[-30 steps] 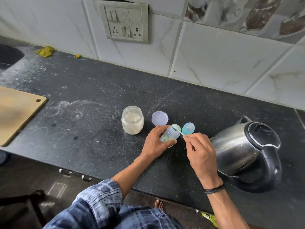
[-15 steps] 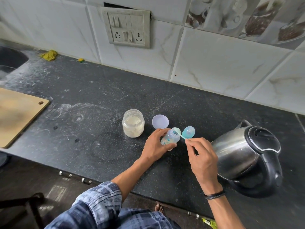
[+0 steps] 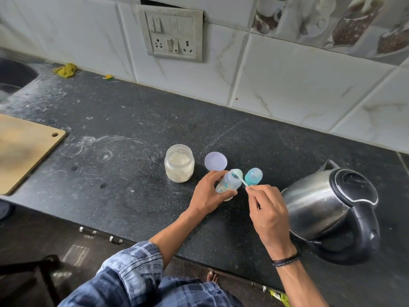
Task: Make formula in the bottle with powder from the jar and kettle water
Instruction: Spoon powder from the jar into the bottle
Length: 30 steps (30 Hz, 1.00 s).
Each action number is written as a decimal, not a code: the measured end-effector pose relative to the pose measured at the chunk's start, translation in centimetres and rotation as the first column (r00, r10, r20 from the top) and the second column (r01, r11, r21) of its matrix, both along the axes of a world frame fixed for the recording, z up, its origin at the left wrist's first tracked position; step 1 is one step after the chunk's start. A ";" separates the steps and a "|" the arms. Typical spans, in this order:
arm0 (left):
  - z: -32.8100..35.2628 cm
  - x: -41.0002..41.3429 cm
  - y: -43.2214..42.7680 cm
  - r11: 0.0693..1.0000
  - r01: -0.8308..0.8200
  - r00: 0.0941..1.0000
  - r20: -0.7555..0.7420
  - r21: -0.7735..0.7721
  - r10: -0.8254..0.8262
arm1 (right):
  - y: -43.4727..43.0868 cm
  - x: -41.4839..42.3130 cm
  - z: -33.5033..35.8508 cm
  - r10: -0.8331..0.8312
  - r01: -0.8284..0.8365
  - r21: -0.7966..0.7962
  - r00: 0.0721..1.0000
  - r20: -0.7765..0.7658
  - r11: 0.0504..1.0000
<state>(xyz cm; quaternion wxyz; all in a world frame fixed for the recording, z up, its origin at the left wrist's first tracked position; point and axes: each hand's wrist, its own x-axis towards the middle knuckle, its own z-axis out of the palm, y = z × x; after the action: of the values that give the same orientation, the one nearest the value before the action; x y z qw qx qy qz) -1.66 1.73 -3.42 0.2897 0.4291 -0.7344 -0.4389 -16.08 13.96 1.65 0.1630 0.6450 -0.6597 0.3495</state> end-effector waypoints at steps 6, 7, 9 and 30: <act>-0.1 0.0 -0.1 1.000 0.004 1.000 0.001 0.002 -0.004 | 0.1 -0.1 0.2 -0.012 0.012 0.001 0.999 0.041 1.000; -0.1 0.0 -0.1 1.000 0.002 1.000 0.003 0.002 -0.002 | 0.0 0.0 0.2 -0.011 0.010 0.004 0.999 0.042 1.000; -0.2 0.1 -0.1 1.000 0.005 1.000 0.006 0.000 -0.005 | 0.0 0.2 0.2 -0.007 0.006 0.020 0.999 0.043 1.000; -0.7 0.3 -0.3 0.997 -0.005 0.999 -0.034 0.071 0.008 | -2.0 1.2 1.4 -0.129 0.179 0.099 0.166 0.978 0.979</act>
<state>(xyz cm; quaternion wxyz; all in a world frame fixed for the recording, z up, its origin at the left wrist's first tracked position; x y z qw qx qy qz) -1.33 1.44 -4.08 0.2882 0.4339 -0.7121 -0.4707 -14.84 11.92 3.03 -0.2483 0.1998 -0.6658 0.6747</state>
